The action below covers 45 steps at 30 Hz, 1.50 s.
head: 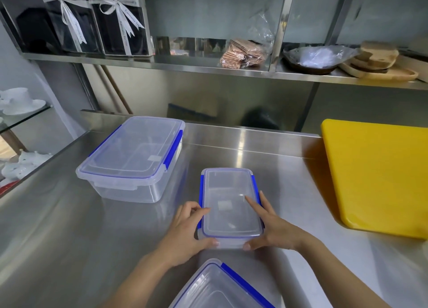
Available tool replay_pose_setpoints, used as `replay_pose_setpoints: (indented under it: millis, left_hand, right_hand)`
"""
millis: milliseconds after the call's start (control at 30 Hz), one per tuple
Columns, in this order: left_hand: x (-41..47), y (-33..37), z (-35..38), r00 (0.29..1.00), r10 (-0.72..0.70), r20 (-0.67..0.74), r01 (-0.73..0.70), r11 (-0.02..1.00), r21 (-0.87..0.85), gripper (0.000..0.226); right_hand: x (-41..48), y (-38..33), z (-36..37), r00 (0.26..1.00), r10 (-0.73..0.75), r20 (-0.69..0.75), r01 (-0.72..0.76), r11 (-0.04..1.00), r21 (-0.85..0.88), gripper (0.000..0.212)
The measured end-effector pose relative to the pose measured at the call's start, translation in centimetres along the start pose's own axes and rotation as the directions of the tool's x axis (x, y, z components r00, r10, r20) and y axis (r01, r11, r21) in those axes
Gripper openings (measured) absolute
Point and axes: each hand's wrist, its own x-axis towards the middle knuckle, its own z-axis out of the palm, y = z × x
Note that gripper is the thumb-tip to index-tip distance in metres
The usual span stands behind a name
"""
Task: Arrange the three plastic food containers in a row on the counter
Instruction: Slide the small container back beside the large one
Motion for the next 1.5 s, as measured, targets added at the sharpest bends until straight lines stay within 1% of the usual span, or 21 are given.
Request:
replay_pose_setpoints:
  millis: [67, 100, 133, 200, 233, 267, 400, 467, 500, 567, 633, 700, 767, 967, 1133, 1233, 1333, 1400, 1500]
  left_hand:
    - [-0.1, -0.6, 0.0, 0.99, 0.066, -0.124, -0.051, 0.991, 0.12, 0.059]
    - [0.0, -0.8, 0.1, 0.974, 0.114, -0.195, -0.07, 0.974, 0.215, 0.049]
    - [0.1, -1.2, 0.2, 0.954, 0.159, -0.255, -0.086, 0.958, 0.275, 0.04]
    - [0.5, -2.0, 0.6, 0.912, 0.221, -0.345, -0.103, 0.939, 0.328, 0.024]
    - [0.8, -2.4, 0.7, 0.898, 0.232, -0.374, -0.095, 0.932, 0.35, 0.021]
    - [1.0, -2.7, 0.8, 0.898, 0.225, -0.379, -0.076, 0.926, 0.37, 0.023]
    - [2.0, -3.0, 0.2, 0.933, 0.148, -0.329, -0.008, 0.921, 0.39, 0.04]
    - [2.7, -2.9, -0.2, 0.96, 0.091, -0.264, 0.016, 0.927, 0.375, 0.056]
    - [3.2, -3.2, -0.1, 0.97, 0.071, -0.231, 0.027, 0.919, 0.393, 0.06]
    - [4.1, -3.7, 0.0, 0.986, 0.013, -0.168, 0.064, 0.895, 0.441, 0.058]
    - [5.1, -3.8, -0.1, 0.992, -0.029, -0.123, 0.083, 0.886, 0.456, 0.071]
    - [6.3, -4.2, 0.5, 0.994, 0.005, -0.113, 0.048, 0.886, 0.461, 0.081]
    - [7.4, -4.1, 0.5, 0.995, -0.021, -0.098, 0.063, 0.89, 0.451, 0.085]
    - [10.3, -3.9, -0.2, 0.996, -0.062, -0.06, 0.083, 0.873, 0.481, 0.085]
    - [10.5, -3.6, -0.1, 0.994, -0.111, -0.01, 0.101, 0.865, 0.491, 0.089]
    - [10.5, -3.3, -0.5, 0.991, -0.132, 0.024, 0.103, 0.862, 0.496, 0.088]
    - [10.5, -2.8, -1.8, 0.992, -0.115, 0.05, 0.075, 0.866, 0.495, 0.081]
    - [10.2, -2.2, -3.0, 0.995, -0.101, 0.026, 0.077, 0.882, 0.465, 0.072]
    - [8.8, -1.5, -4.4, 0.987, -0.164, -0.003, 0.156, 0.934, 0.322, 0.065]
  right_hand:
    - [1.1, -0.2, 0.2, 0.999, 0.017, -0.047, -0.018, 1.0, -0.023, 0.118]
    - [1.6, -0.4, 0.3, 0.997, 0.022, -0.075, -0.025, 0.999, -0.037, 0.118]
    - [2.2, -0.6, 0.5, 0.994, 0.025, -0.107, -0.03, 0.998, -0.047, 0.118]
    - [3.3, -1.0, 0.9, 0.987, 0.038, -0.157, -0.047, 0.998, -0.05, 0.117]
    - [3.9, -1.2, 1.0, 0.983, 0.042, -0.178, -0.05, 0.998, -0.042, 0.117]
    - [4.4, -1.4, 1.1, 0.979, 0.046, -0.198, -0.054, 0.998, -0.039, 0.115]
    - [6.1, -2.3, 0.4, 0.956, 0.048, -0.291, -0.088, 0.988, -0.128, 0.098]
    - [7.0, -2.5, -0.1, 0.946, 0.051, -0.319, -0.112, 0.978, -0.177, 0.092]
    - [7.5, -2.6, -0.4, 0.947, 0.059, -0.316, -0.125, 0.973, -0.193, 0.091]
    - [8.6, -2.7, -1.0, 0.951, 0.083, -0.298, -0.157, 0.96, -0.232, 0.09]
    - [9.8, -2.8, -1.8, 0.954, 0.11, -0.28, -0.194, 0.936, -0.293, 0.089]
    - [10.9, -2.9, -2.6, 0.956, 0.124, -0.267, -0.216, 0.912, -0.35, 0.087]
    - [11.7, -2.8, -3.3, 0.959, 0.137, -0.25, -0.225, 0.901, -0.371, 0.085]
    - [13.3, -2.6, -4.5, 0.956, 0.152, -0.251, -0.245, 0.885, -0.397, 0.083]
    - [13.4, -2.5, -4.3, 0.955, 0.147, -0.26, -0.255, 0.854, -0.454, 0.083]
    - [13.3, -2.9, -4.2, 0.947, 0.16, -0.279, -0.283, 0.827, -0.485, 0.083]
    - [12.7, -3.4, -3.9, 0.931, 0.167, -0.324, -0.327, 0.777, -0.538, 0.078]
    - [12.0, -3.6, -3.5, 0.924, 0.15, -0.352, -0.337, 0.753, -0.565, 0.073]
    - [10.3, -3.9, -2.9, 0.926, 0.126, -0.357, -0.315, 0.781, -0.54, 0.07]
